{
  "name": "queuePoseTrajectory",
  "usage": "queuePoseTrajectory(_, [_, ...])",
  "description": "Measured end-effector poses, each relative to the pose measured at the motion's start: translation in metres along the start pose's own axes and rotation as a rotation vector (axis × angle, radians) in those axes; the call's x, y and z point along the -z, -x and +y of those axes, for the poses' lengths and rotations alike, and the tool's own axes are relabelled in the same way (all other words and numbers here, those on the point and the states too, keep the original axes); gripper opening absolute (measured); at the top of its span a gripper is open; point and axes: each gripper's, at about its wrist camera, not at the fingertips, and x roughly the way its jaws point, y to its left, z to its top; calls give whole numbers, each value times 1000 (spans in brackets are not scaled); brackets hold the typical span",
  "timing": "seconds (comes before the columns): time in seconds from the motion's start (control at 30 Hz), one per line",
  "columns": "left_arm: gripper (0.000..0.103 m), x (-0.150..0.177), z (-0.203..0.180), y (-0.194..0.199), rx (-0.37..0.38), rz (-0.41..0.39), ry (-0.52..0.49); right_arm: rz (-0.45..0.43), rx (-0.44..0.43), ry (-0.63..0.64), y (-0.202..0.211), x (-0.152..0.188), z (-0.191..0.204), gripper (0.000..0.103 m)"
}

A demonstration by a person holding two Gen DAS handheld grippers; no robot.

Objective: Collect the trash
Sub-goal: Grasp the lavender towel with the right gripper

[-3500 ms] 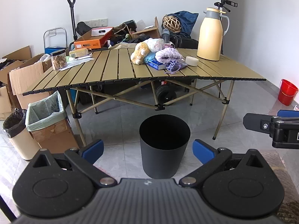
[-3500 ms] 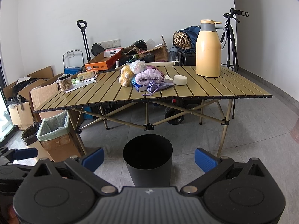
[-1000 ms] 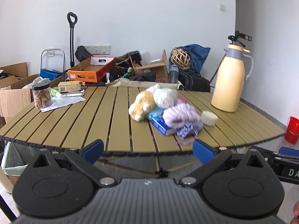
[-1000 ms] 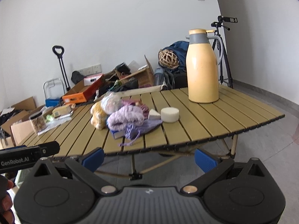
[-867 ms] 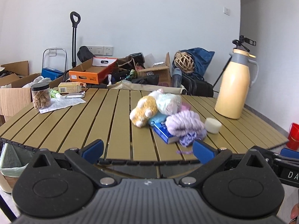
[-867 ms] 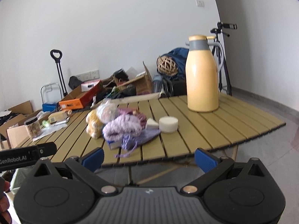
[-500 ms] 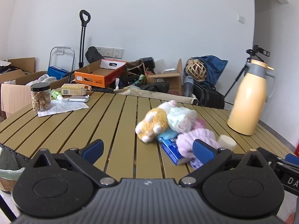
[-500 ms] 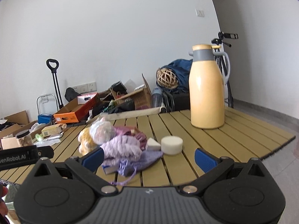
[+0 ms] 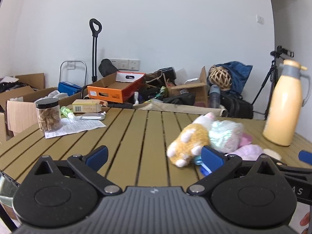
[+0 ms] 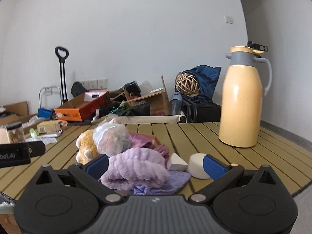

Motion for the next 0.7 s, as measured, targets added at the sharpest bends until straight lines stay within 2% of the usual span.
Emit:
queuePoseTrajectory(0.23, [103,4,9,-16,10,48,30,39,-38,-12,-33,4,16,101])
queuePoseTrajectory(0.5, [103,11,13,-27,9,81,33,83,-54,3,-63,15,24,91])
queuePoseTrajectory(0.6, [103,13,15,-32,13,90,43,67,-53,47,-59,17,31,83])
queuePoseTrajectory(0.7, [103,14,16,-35,2,102,49,55,-50,79,-54,17,35,71])
